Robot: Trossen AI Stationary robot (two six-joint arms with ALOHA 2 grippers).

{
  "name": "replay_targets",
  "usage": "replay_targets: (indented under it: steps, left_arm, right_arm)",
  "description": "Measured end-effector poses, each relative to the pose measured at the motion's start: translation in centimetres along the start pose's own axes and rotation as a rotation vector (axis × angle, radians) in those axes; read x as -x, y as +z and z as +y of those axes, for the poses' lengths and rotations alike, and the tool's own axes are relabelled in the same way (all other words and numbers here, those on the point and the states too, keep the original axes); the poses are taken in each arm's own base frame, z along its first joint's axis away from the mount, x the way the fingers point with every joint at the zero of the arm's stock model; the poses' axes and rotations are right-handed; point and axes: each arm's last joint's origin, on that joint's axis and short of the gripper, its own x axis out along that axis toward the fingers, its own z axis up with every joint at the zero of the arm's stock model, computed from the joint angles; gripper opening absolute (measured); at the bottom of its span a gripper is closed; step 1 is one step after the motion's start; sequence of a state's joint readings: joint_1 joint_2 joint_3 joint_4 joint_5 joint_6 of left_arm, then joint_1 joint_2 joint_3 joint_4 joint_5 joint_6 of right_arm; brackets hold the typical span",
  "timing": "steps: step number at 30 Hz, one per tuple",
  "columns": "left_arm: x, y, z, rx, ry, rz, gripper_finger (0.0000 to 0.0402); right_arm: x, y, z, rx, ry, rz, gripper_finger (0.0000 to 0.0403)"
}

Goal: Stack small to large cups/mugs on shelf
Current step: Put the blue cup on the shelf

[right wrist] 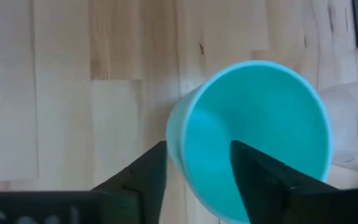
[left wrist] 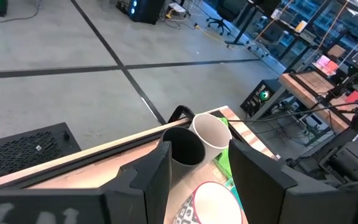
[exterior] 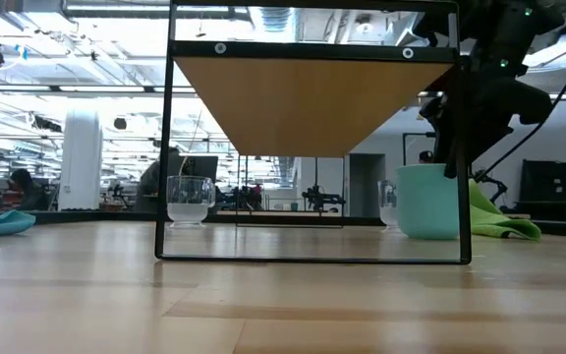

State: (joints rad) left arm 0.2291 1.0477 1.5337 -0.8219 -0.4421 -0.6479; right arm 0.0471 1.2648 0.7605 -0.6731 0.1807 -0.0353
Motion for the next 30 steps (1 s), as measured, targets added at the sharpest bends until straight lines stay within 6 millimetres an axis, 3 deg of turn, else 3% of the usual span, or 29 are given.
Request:
replay_targets:
  steps: [16, 21, 24, 30]
  left_arm:
    - [0.0, 0.0, 0.0, -0.001, 0.0, 0.0, 0.0151]
    - [0.0, 0.0, 0.0, -0.001, 0.0, 0.001, 0.0151]
    - [0.0, 0.0, 0.0, -0.012, -0.009, 0.007, 0.0151]
    - [0.0, 0.0, 0.0, -0.032, -0.011, 0.007, 0.0151]
  right_arm:
    - [0.1, -0.3, 0.2, -0.002, 0.052, 0.032, 0.0019]
    - [0.2, -0.2, 0.2, -0.078, 0.052, 0.021, 0.0012]
    - [1.5, 0.0, 0.2, -0.151, 0.083, -0.033, 0.0007]
    - [6.7, 0.4, -0.3, -0.334, 0.115, -0.274, 0.0007]
